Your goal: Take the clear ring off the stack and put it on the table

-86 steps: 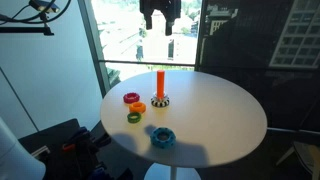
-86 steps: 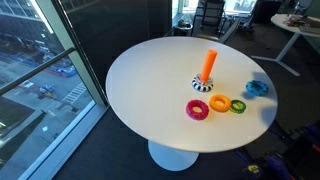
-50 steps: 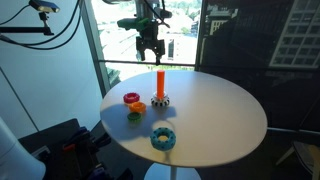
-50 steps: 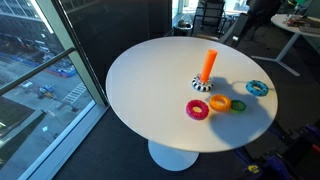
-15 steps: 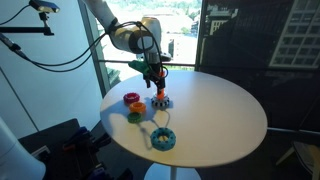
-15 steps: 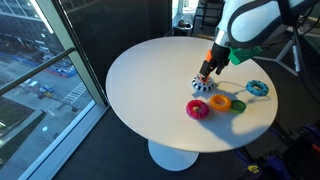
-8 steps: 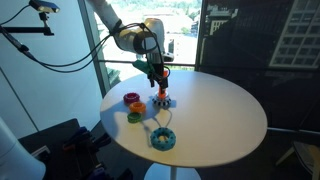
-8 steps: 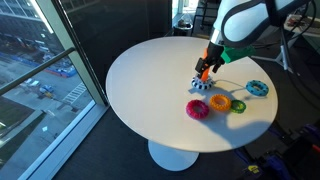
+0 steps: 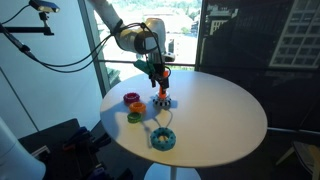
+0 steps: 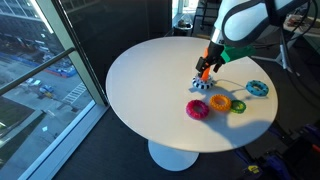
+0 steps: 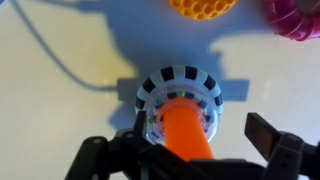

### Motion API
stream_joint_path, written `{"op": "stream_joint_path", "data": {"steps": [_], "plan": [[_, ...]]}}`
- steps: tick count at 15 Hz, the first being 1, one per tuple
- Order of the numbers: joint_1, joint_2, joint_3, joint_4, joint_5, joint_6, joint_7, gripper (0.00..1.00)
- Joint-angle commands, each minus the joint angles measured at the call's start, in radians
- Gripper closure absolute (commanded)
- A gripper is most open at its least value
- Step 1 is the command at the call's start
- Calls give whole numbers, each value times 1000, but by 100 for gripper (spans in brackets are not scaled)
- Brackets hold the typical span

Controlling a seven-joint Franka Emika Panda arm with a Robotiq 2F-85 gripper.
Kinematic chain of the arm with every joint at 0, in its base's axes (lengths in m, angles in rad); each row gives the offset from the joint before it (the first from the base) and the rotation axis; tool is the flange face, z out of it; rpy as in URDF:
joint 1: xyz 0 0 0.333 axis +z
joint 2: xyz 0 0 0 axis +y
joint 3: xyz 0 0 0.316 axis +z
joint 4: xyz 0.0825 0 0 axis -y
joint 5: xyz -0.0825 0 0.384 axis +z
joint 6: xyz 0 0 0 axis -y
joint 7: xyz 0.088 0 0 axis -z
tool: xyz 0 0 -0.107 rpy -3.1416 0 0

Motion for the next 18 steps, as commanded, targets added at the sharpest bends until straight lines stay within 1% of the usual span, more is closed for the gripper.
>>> {"op": "stream_joint_path", "data": {"steps": [1,8,11,18], "plan": [[-4,-49,-1,-46,-8,-9,-1,0],[-13,-148,-4,-159,-15,-14,-9,0],[-17,-146,-8,-173,-22,-11,-8,0],[-11,-87,-10,-141,-44,-16,5,0]]}}
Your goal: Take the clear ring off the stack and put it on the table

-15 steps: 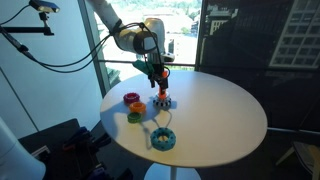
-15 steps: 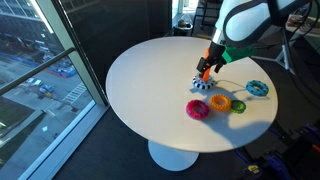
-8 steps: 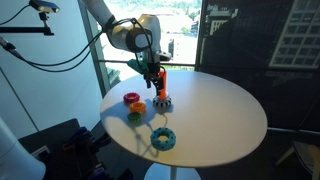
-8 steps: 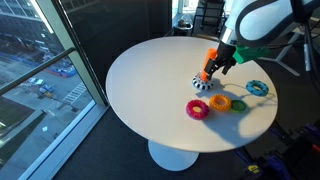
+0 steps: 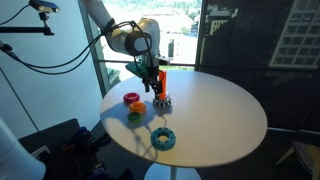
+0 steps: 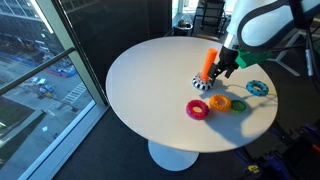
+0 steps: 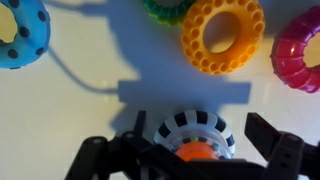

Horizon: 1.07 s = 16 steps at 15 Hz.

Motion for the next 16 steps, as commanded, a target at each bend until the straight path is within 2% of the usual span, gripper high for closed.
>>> {"op": "stream_joint_path", "data": {"steps": [1,16], "plan": [[2,25,-3,23,-26,-17,10,0],[11,138,-2,135,-14,-6,13,0]]}}
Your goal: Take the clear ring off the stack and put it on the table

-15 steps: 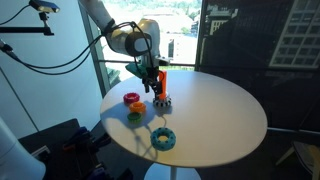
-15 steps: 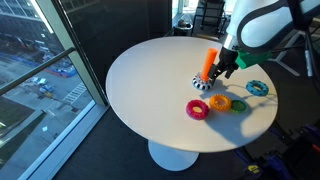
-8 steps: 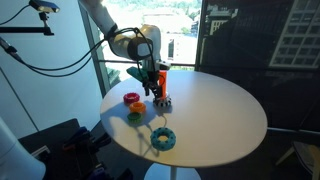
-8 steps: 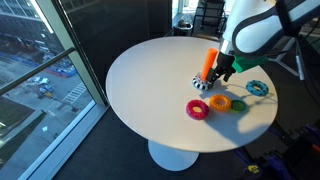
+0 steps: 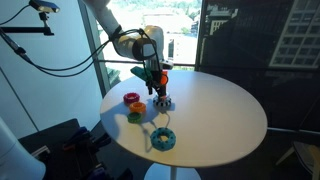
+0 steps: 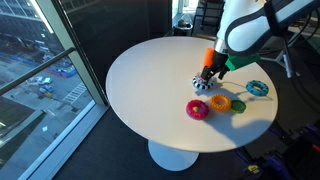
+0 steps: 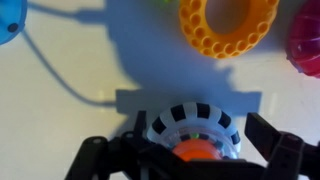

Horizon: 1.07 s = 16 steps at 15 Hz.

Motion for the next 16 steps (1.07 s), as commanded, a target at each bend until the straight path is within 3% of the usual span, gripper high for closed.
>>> {"op": "stream_joint_path", "data": {"steps": [1,16], "plan": [[4,28,-3,36,-8,-5,13,0],[43,45,-50,16,-27,171,92,0]]}}
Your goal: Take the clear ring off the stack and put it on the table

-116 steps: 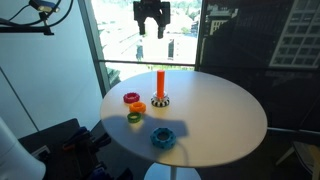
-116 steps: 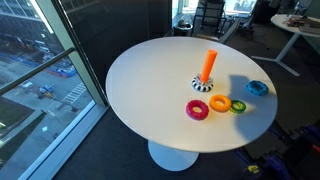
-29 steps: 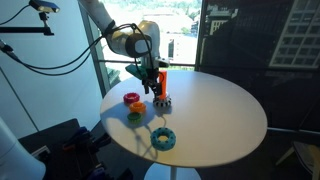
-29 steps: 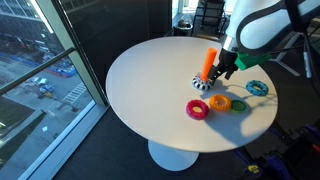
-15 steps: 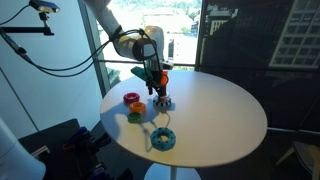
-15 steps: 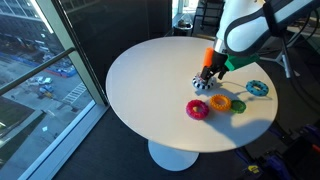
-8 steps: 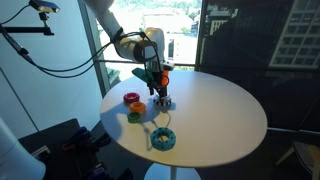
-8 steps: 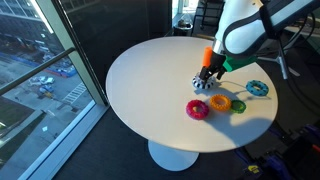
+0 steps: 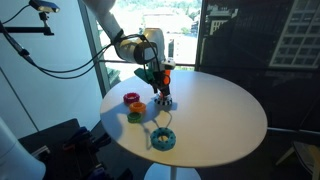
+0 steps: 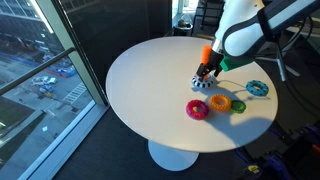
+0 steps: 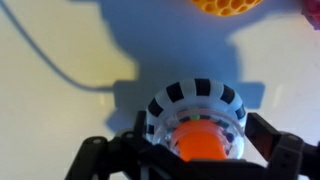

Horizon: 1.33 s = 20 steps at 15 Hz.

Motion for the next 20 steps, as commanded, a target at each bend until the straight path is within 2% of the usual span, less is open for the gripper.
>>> {"op": "stream_joint_path", "data": {"steps": [1,20], "plan": [[27,6,-29,0,-29,47,53,0],[111,51,-130,-1,-54,162,151,0]]}}
